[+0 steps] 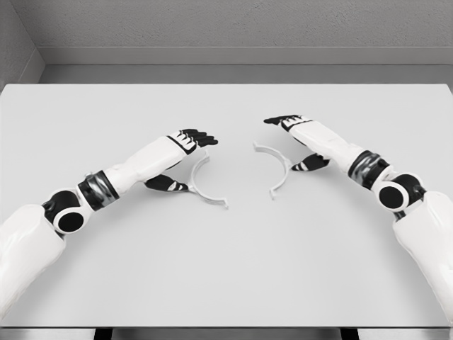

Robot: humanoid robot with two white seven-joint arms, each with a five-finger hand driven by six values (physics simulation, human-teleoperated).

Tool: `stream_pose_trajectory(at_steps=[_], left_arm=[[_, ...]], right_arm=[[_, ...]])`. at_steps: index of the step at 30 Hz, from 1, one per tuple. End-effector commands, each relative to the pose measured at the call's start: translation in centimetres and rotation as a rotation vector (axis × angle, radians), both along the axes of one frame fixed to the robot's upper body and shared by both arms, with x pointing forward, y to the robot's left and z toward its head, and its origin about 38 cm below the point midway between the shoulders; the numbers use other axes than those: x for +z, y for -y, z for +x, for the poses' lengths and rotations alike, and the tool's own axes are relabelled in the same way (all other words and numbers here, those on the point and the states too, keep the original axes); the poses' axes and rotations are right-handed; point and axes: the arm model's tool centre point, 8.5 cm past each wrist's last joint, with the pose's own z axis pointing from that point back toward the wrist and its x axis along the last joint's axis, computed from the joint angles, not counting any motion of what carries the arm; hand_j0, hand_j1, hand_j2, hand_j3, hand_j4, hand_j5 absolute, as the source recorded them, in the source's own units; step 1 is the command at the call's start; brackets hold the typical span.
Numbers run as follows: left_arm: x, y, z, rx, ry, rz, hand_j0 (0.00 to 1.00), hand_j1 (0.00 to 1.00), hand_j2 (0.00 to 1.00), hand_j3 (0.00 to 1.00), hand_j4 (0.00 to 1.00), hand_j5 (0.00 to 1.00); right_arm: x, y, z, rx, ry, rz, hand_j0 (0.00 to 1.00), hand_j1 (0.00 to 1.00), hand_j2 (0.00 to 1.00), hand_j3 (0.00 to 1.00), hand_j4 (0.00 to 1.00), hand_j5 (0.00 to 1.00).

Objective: Assemble PVC drainage pipe clamps

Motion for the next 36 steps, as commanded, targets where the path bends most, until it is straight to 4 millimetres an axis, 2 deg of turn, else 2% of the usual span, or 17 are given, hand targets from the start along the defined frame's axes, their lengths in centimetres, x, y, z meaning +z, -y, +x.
stream_pose_trajectory(at_steps=[1, 7, 14, 20, 26, 36], left_arm=[[0.1, 0.3, 0.0, -0.002, -0.001, -0.014, 1.0, 1.0, 1.0, 1.0, 1.0, 1.0], [0.0, 0.7, -0.1, -0.006, -0.002, -0.023, 1.0, 1.0, 1.0, 1.0, 1.0, 1.0], [0.1, 0.8, -0.1, -0.009, 0.0, -0.025, 1.0, 1.0, 1.0, 1.0, 1.0, 1.0], [0.1, 0.9, -0.1, -0.01, -0.002, -0.025, 1.0, 1.0, 1.0, 1.0, 1.0, 1.0], [0.0, 1.5, -0.1, -0.014, -0.003, -0.038, 1.0, 1.0, 1.0, 1.0, 1.0, 1.0], [0.5, 0.2, 0.5, 0.009, 0.005, -0.025, 1.0, 1.0, 1.0, 1.0, 1.0, 1.0]], right_arm=[[0.0, -0.4, 0.0, 0.005, -0.001, 0.009, 1.0, 1.0, 1.0, 1.0, 1.0, 1.0], [0.3, -1.5, 0.2, 0.023, 0.006, 0.009, 1.0, 1.0, 1.0, 1.0, 1.0, 1.0], [0.4, -0.1, 1.6, -0.036, -0.01, -0.008, 1.0, 1.0, 1.0, 1.0, 1.0, 1.0], [0.2, 0.2, 2.2, -0.051, -0.024, -0.013, 1.0, 1.0, 1.0, 1.0, 1.0, 1.0], [0.1, -0.9, 2.2, -0.035, -0.019, -0.011, 1.0, 1.0, 1.0, 1.0, 1.0, 1.0], [0.0, -2.5, 2.0, -0.006, -0.02, 0.001, 1.0, 1.0, 1.0, 1.0, 1.0, 1.0]])
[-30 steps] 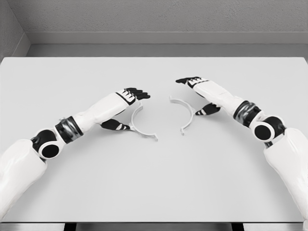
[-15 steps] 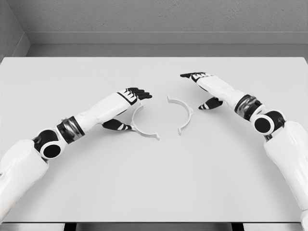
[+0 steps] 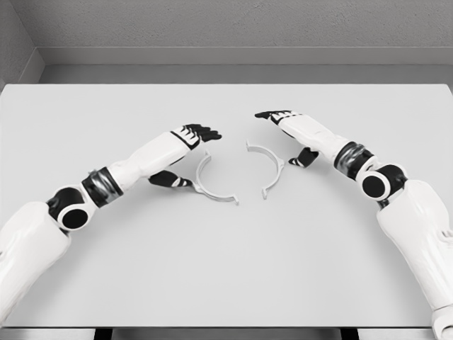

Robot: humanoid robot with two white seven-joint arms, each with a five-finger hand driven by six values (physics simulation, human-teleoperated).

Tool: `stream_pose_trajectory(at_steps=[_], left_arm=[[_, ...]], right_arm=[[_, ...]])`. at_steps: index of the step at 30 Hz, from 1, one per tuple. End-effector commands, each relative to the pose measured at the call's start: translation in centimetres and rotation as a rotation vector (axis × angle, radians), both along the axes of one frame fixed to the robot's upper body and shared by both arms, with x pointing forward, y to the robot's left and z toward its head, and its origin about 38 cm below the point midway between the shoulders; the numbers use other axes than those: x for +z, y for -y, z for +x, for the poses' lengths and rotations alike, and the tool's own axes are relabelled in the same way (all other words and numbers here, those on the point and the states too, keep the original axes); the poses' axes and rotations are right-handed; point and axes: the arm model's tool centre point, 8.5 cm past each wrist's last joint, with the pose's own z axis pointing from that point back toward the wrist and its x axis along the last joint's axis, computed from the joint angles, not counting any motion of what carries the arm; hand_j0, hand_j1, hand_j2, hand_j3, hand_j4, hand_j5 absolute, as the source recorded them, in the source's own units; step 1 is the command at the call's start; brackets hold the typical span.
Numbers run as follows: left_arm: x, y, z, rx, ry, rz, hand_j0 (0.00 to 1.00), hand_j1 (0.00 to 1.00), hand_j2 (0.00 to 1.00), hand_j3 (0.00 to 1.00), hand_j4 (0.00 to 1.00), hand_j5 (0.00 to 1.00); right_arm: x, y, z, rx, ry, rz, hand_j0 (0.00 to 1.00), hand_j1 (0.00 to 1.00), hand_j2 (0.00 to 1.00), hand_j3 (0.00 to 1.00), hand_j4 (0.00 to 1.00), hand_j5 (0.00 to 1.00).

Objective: Assemble PVC drainage pipe clamps

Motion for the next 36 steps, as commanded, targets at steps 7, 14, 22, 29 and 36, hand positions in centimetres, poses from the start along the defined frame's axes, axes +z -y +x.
stream_pose_trajectory(at_steps=[7, 14, 22, 29, 36], left_arm=[[0.1, -0.6, 0.1, 0.012, -0.004, -0.006, 1.0, 1.0, 1.0, 1.0, 1.0, 1.0], [0.7, -1.3, 1.2, 0.028, 0.007, 0.01, 1.0, 1.0, 1.0, 1.0, 1.0, 1.0], [0.5, -0.6, 1.1, 0.017, 0.007, 0.011, 1.0, 1.0, 1.0, 1.0, 1.0, 1.0], [0.0, -0.8, 1.1, 0.024, -0.006, 0.017, 1.0, 1.0, 1.0, 1.0, 1.0, 1.0], [-0.3, -0.1, 1.1, 0.017, -0.014, 0.009, 1.0, 1.0, 1.0, 1.0, 1.0, 1.0]], right_arm=[[1.1, -1.2, -0.3, 0.035, 0.012, 0.042, 1.0, 1.0, 1.0, 1.0, 1.0, 1.0], [1.1, -1.2, -0.3, 0.032, 0.011, 0.042, 1.0, 1.0, 1.0, 1.0, 1.0, 1.0], [1.0, -0.5, -0.4, 0.021, 0.01, 0.038, 1.0, 1.0, 1.0, 1.0, 1.0, 1.0], [0.7, -0.4, -0.5, 0.021, 0.005, 0.035, 1.0, 1.0, 1.0, 1.0, 1.0, 1.0], [1.2, -1.0, -0.7, 0.038, 0.018, 0.038, 1.0, 1.0, 1.0, 1.0, 1.0, 1.0]])
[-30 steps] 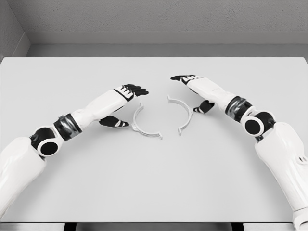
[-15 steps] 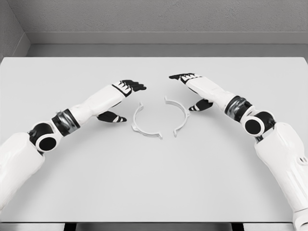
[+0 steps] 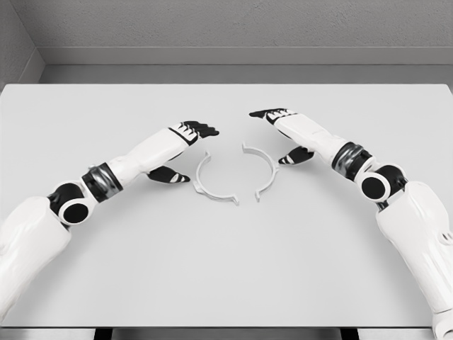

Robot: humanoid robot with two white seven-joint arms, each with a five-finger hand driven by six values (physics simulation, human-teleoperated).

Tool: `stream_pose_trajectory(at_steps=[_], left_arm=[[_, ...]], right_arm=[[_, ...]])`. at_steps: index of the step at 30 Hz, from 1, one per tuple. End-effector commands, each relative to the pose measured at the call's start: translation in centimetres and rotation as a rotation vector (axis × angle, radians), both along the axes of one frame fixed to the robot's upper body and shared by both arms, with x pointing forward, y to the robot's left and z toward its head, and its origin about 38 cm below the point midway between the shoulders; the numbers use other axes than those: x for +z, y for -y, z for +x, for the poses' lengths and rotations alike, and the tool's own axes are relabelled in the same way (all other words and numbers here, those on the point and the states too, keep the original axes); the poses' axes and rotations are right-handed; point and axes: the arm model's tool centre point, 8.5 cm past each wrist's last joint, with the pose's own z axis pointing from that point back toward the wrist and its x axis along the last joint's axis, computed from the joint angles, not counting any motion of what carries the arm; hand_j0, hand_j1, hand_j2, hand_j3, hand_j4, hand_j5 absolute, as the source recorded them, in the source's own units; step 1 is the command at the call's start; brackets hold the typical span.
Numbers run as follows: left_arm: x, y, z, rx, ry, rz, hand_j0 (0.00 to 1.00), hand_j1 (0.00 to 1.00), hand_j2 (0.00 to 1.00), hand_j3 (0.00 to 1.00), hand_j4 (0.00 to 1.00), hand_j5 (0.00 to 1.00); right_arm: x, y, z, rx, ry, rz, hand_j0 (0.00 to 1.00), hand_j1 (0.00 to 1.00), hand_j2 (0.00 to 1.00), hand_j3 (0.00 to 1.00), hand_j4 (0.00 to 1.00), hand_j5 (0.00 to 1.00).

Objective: Assemble PVC drainage pipe clamps

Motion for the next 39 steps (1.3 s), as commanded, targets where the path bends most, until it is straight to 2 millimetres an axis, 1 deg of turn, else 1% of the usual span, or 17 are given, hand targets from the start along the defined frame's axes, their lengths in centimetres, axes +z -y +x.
stream_pose_trajectory(at_steps=[1, 8, 11, 12, 13, 14, 15, 16, 17, 19, 22, 24, 25, 27, 29, 32, 39], left_arm=[[0.0, 0.1, 0.0, 0.0, -0.004, -0.006, 1.0, 1.0, 1.0, 1.0, 1.0, 1.0], [0.0, 0.1, 0.0, 0.0, -0.004, -0.006, 1.0, 1.0, 1.0, 1.0, 1.0, 1.0], [0.0, 0.1, 0.0, 0.0, -0.005, -0.008, 1.0, 1.0, 1.0, 1.0, 1.0, 1.0], [0.0, 0.1, 0.0, 0.0, -0.004, -0.009, 1.0, 1.0, 1.0, 1.0, 1.0, 1.0], [-0.1, 0.1, 0.0, 0.0, -0.005, -0.008, 1.0, 1.0, 1.0, 1.0, 1.0, 1.0], [-0.1, 0.2, -0.1, -0.003, -0.007, -0.008, 1.0, 1.0, 1.0, 1.0, 1.0, 1.0], [-0.1, 0.2, -0.1, -0.003, -0.007, -0.008, 1.0, 1.0, 1.0, 1.0, 1.0, 1.0], [-0.2, 0.2, -0.1, -0.004, -0.006, -0.006, 1.0, 1.0, 1.0, 1.0, 1.0, 1.0], [-0.3, 0.2, -0.2, -0.003, -0.011, -0.004, 1.0, 1.0, 1.0, 1.0, 1.0, 1.0], [-0.6, 0.1, -0.4, -0.002, -0.017, -0.004, 1.0, 1.0, 1.0, 1.0, 1.0, 1.0], [-0.7, 0.1, -0.4, -0.002, -0.018, -0.006, 1.0, 1.0, 1.0, 1.0, 1.0, 1.0], [-0.6, 0.1, -0.4, -0.002, -0.018, -0.006, 1.0, 1.0, 1.0, 1.0, 1.0, 1.0], [-0.6, 0.1, -0.4, -0.001, -0.017, -0.007, 1.0, 1.0, 1.0, 1.0, 1.0, 1.0], [-0.6, 0.1, -0.4, -0.001, -0.017, -0.007, 1.0, 1.0, 1.0, 1.0, 1.0, 1.0], [-0.6, 0.7, -0.4, -0.008, -0.018, -0.018, 1.0, 1.0, 1.0, 1.0, 1.0, 1.0], [-0.6, 0.8, -0.4, -0.008, -0.019, -0.019, 1.0, 1.0, 1.0, 1.0, 1.0, 1.0], [-0.9, 1.2, -0.4, -0.014, -0.026, -0.021, 1.0, 1.0, 1.0, 1.0, 1.0, 1.0]], right_arm=[[0.1, -0.2, -0.1, 0.004, 0.003, 0.006, 1.0, 1.0, 1.0, 1.0, 1.0, 1.0], [-0.1, -0.8, -0.2, 0.011, -0.006, 0.009, 1.0, 1.0, 1.0, 1.0, 1.0, 1.0], [0.8, -0.1, 0.3, -0.006, 0.012, 0.018, 1.0, 1.0, 1.0, 1.0, 1.0, 1.0], [1.9, 1.7, 0.8, -0.056, 0.036, 0.049, 1.0, 1.0, 1.0, 1.0, 1.0, 1.0], [3.2, 2.8, 1.1, -0.087, 0.066, 0.074, 1.0, 1.0, 1.0, 1.0, 1.0, 1.0], [5.5, 3.8, 0.9, -0.099, 0.127, 0.084, 1.0, 1.0, 1.0, 1.0, 1.0, 1.0], [6.7, 4.4, 0.7, -0.101, 0.159, 0.077, 1.0, 1.0, 1.0, 1.0, 1.0, 1.0], [7.3, 5.3, 0.5, -0.114, 0.175, 0.069, 1.0, 1.0, 1.0, 1.0, 1.0, 1.0], [7.4, 6.5, -0.3, -0.123, 0.184, 0.058, 1.0, 1.0, 1.0, 1.0, 1.0, 1.0], [9.0, 8.9, -3.0, -0.148, 0.249, 0.062, 1.0, 1.0, 1.0, 1.0, 1.0, 1.0], [9.8, 10.8, -6.9, -0.166, 0.312, 0.073, 1.0, 1.0, 1.0, 1.0, 1.0, 1.0], [9.9, 11.6, -8.4, -0.157, 0.336, 0.061, 1.0, 1.0, 1.0, 1.0, 1.0, 1.0], [9.1, 12.1, -9.3, -0.146, 0.333, 0.057, 1.0, 1.0, 1.0, 1.0, 1.0, 1.0], [8.8, 12.7, -10.0, -0.133, 0.341, 0.05, 1.0, 1.0, 1.0, 1.0, 1.0, 1.0], [8.3, 12.8, -10.3, -0.129, 0.331, 0.048, 1.0, 1.0, 1.0, 1.0, 1.0, 1.0], [7.6, 12.6, -10.8, -0.099, 0.327, 0.043, 1.0, 1.0, 1.0, 1.0, 1.0, 1.0], [7.6, 12.4, -10.7, -0.093, 0.327, 0.045, 1.0, 1.0, 1.0, 1.0, 1.0, 1.0]])
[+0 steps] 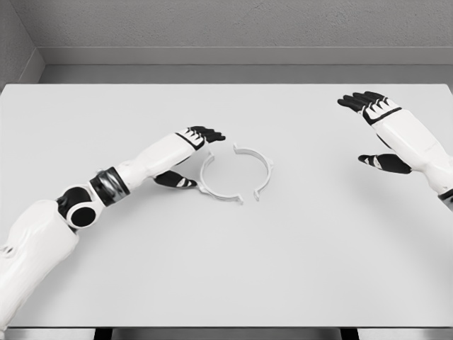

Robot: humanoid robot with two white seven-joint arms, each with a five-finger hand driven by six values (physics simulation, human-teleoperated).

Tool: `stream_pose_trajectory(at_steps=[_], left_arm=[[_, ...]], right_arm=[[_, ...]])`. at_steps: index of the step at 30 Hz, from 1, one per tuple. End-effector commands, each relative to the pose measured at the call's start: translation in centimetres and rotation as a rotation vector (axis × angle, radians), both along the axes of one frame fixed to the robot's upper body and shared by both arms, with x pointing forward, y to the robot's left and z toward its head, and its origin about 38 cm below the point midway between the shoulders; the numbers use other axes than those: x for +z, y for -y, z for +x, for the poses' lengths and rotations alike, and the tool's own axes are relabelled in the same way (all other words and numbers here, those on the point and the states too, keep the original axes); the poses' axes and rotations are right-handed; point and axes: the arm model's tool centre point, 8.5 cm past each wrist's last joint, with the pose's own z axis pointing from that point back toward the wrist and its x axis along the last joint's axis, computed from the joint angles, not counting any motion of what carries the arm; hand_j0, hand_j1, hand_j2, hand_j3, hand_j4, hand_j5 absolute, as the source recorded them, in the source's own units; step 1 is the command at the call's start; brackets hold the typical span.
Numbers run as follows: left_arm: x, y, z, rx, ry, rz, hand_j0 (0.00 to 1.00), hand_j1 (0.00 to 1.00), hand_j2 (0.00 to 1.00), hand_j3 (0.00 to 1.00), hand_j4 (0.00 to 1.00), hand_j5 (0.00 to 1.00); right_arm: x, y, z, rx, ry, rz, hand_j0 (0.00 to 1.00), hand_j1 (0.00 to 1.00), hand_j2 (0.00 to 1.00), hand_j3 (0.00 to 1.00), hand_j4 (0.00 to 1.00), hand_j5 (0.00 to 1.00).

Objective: Assemble PVC drainage pipe clamps

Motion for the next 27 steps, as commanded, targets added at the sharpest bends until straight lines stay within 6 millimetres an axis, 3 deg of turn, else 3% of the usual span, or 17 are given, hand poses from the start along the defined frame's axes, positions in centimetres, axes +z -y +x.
stream_pose_trajectory(at_steps=[1, 10, 27], left_arm=[[-0.2, 0.1, 0.0, 0.003, -0.007, -0.007, 1.0, 1.0, 1.0, 1.0, 1.0, 1.0], [-0.3, 1.6, -0.1, -0.013, -0.012, -0.035, 1.0, 1.0, 1.0, 1.0, 1.0, 1.0], [-0.1, 2.6, -0.1, -0.022, -0.011, -0.057, 1.0, 1.0, 1.0, 1.0, 1.0, 1.0]], right_arm=[[0.1, 0.0, 0.0, 0.003, 0.002, 0.006, 1.0, 1.0, 1.0, 1.0, 1.0, 1.0], [0.1, -0.1, 0.0, 0.004, 0.004, 0.011, 1.0, 1.0, 1.0, 1.0, 1.0, 1.0], [0.1, 0.0, 0.1, 0.003, 0.004, 0.008, 1.0, 1.0, 1.0, 1.0, 1.0, 1.0]])
